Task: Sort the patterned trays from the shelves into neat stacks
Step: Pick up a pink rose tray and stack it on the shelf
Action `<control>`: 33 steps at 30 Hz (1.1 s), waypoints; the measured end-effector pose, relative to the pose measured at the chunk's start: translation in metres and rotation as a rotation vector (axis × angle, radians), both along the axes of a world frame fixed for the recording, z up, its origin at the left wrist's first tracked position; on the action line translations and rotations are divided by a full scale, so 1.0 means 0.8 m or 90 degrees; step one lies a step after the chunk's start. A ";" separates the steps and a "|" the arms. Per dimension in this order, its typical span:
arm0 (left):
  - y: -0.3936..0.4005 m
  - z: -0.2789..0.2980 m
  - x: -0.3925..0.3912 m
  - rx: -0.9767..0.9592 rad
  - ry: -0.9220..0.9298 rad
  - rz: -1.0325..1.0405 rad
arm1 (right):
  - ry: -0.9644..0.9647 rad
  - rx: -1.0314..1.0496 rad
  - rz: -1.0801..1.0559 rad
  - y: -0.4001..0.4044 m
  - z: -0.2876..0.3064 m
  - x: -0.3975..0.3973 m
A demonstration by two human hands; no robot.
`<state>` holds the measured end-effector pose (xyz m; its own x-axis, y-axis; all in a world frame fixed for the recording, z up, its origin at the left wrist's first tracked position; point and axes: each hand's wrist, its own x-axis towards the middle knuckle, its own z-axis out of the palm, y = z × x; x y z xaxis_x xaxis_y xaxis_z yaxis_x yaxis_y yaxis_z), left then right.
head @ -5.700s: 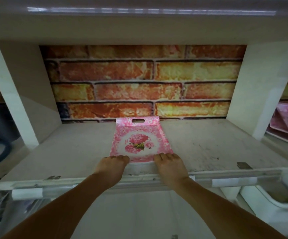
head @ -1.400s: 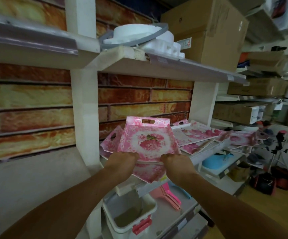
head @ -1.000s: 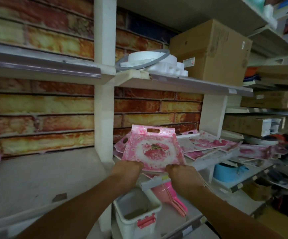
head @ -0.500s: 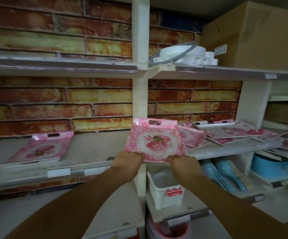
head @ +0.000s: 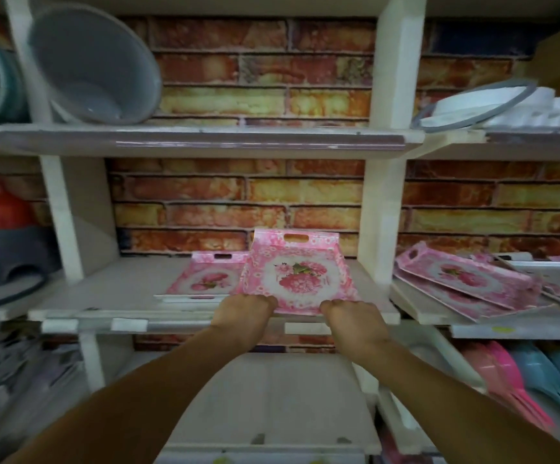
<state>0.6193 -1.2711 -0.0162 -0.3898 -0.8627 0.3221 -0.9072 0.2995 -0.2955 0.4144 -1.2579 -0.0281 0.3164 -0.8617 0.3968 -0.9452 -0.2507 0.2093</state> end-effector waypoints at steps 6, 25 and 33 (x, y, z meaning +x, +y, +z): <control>-0.021 0.003 0.128 0.002 -0.001 0.038 | 0.011 -0.002 0.033 -0.037 0.000 0.130; -0.151 -0.035 0.265 0.033 0.010 0.084 | 0.013 0.043 0.085 -0.176 -0.022 0.263; -0.230 -0.042 0.262 0.061 -0.018 0.104 | 0.000 0.077 0.106 -0.262 -0.037 0.264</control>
<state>0.8288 -1.4549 -0.0497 -0.2492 -0.9418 0.2258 -0.9378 0.1765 -0.2989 0.6254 -1.4677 -0.0573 0.4582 -0.8389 0.2937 -0.8887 -0.4267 0.1675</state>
